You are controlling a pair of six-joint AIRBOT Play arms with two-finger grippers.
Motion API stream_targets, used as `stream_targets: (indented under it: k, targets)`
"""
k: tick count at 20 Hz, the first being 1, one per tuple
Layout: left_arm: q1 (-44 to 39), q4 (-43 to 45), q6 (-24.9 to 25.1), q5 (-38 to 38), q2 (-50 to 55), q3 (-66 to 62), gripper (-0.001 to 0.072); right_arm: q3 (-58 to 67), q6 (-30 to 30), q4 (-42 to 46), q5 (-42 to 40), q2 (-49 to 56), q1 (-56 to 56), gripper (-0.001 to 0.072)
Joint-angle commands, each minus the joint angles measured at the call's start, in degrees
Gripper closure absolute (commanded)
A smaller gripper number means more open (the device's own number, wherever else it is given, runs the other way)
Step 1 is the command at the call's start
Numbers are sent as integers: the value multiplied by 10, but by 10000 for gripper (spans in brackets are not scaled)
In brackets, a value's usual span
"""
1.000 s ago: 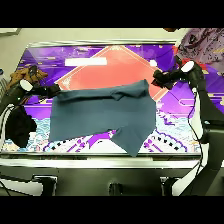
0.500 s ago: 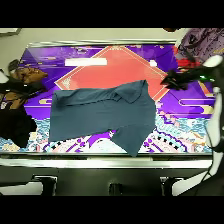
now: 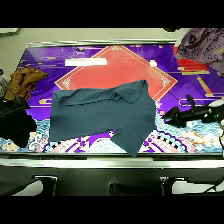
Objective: Fold the clothes and pants, and hang the long-sleeved shirts on hangers.
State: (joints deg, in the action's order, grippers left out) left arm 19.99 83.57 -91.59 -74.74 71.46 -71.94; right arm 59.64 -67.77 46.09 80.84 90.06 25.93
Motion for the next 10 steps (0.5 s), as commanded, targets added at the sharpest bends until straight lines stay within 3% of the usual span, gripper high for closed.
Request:
stream_targets:
  k: [1,10]
  targets:
    - [3,5,-1,-3,-9,10,89,-93,68,-38,-50,-7,5,218]
    - [3,5,-1,-3,-9,10,89,-143,129,-105,-143,-5,5,227]
